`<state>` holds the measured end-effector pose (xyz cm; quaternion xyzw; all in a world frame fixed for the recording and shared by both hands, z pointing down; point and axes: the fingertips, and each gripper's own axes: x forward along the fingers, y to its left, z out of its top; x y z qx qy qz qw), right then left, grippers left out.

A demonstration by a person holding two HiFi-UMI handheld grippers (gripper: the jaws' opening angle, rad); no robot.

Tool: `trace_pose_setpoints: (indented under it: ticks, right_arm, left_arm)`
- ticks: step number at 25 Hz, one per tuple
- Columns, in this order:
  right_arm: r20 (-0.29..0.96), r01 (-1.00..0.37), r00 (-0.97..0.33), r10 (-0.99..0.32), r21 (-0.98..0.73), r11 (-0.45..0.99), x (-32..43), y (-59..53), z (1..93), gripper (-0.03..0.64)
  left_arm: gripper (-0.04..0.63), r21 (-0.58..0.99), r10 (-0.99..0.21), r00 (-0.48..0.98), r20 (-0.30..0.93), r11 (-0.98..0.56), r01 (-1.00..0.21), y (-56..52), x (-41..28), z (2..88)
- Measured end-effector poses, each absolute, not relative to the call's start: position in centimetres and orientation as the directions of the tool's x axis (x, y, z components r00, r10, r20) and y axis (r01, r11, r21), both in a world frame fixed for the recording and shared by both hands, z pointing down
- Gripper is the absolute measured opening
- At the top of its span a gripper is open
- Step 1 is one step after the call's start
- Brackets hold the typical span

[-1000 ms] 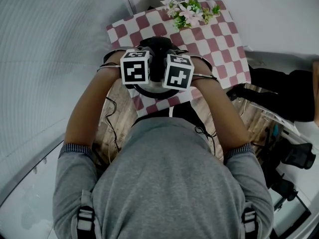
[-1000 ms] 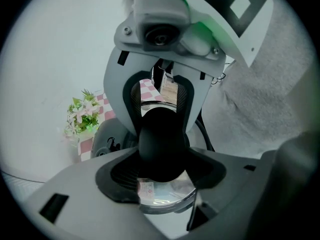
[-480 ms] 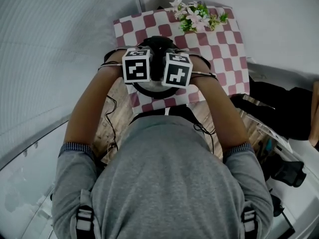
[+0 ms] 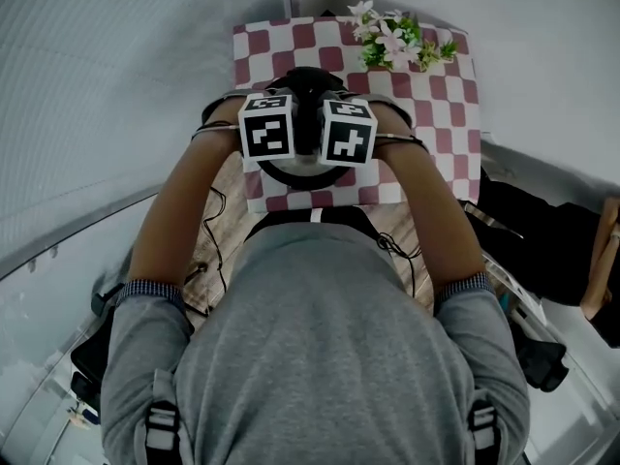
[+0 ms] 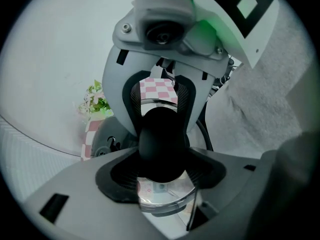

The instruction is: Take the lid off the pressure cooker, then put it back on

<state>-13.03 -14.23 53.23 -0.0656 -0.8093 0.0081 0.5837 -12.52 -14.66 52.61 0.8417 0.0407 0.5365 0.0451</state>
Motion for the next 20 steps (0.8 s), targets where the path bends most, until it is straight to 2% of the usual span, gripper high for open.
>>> trace_pose_setpoints:
  ticks: [13,20]
  right_arm:
    - [0.944,0.281,-0.280,0.174,-0.093,0.955,-12.91,-14.33,53.15,0.296]
    - [0.947,0.286,-0.266,0.178,-0.099,0.953,-12.93,-14.38,53.30,0.299]
  left_arm:
    - [0.301,0.117,0.038,0.447,0.894,-0.982,-0.150,-14.92,-12.46,52.48]
    - [0.302,0.112,0.022,0.468,0.883,-0.980,-0.166,-15.02,-12.39,52.56]
